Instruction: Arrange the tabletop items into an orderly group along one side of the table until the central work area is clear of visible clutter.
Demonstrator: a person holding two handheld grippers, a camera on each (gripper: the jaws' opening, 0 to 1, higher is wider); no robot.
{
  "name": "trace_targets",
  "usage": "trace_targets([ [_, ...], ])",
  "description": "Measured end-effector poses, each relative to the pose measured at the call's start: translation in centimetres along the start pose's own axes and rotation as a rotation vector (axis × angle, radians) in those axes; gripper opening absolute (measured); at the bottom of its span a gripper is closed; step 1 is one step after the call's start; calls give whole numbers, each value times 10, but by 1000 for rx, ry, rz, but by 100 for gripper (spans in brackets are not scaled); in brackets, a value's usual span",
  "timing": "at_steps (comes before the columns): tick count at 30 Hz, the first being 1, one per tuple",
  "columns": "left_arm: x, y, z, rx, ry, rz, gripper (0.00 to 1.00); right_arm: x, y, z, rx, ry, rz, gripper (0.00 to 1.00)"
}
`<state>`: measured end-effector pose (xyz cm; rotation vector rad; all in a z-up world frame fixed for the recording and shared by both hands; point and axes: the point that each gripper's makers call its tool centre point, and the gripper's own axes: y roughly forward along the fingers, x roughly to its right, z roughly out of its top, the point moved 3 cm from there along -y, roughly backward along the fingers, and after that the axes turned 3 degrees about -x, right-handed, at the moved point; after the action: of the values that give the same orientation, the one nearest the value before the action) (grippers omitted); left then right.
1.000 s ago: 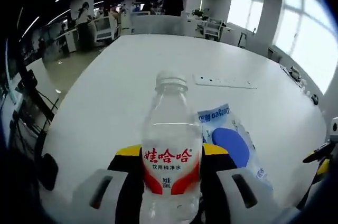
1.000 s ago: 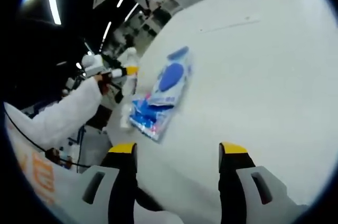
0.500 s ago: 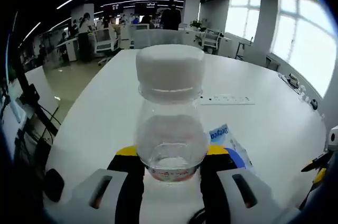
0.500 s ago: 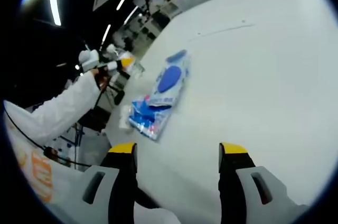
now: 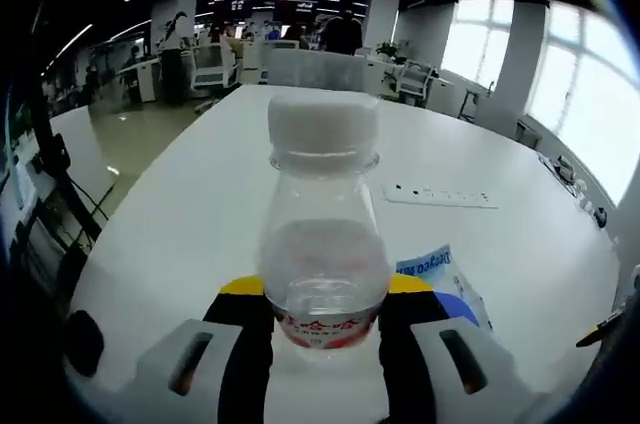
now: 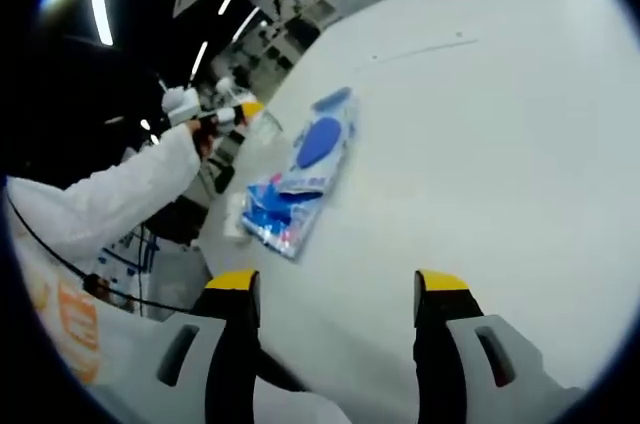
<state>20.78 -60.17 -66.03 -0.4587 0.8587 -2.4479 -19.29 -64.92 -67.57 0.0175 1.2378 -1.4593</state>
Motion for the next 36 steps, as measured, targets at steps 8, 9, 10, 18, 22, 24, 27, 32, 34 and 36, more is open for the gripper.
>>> trace_targets([
  [8,-2,8,1,11,28,8,40,-1,6,1,-18,2,7,61],
  [9,-3,9,1,13,30,9,40,-1,6,1,-21,3,7,61],
  [10,-3,10,1,14,30,8,40,-1,7,1,-23,4,8,61],
  [18,-4,17,-6,12,33,2,40,0,9,1,-29,12,11,61],
  [22,-3,17,-6,22,33,3,40,1,9,0,-32,14,10,61],
  [24,-2,17,-6,23,39,1,40,1,9,-1,-32,15,10,61],
  [27,-2,16,-7,26,45,9,40,1,9,-1,-34,15,11,61],
  [32,1,13,-12,48,55,24,41,1,9,-2,-35,14,13,61],
  [34,1,12,-13,50,60,22,41,0,9,-2,-37,12,14,61],
  [36,-1,11,-14,52,51,17,41,-1,9,-3,-40,8,16,61],
])
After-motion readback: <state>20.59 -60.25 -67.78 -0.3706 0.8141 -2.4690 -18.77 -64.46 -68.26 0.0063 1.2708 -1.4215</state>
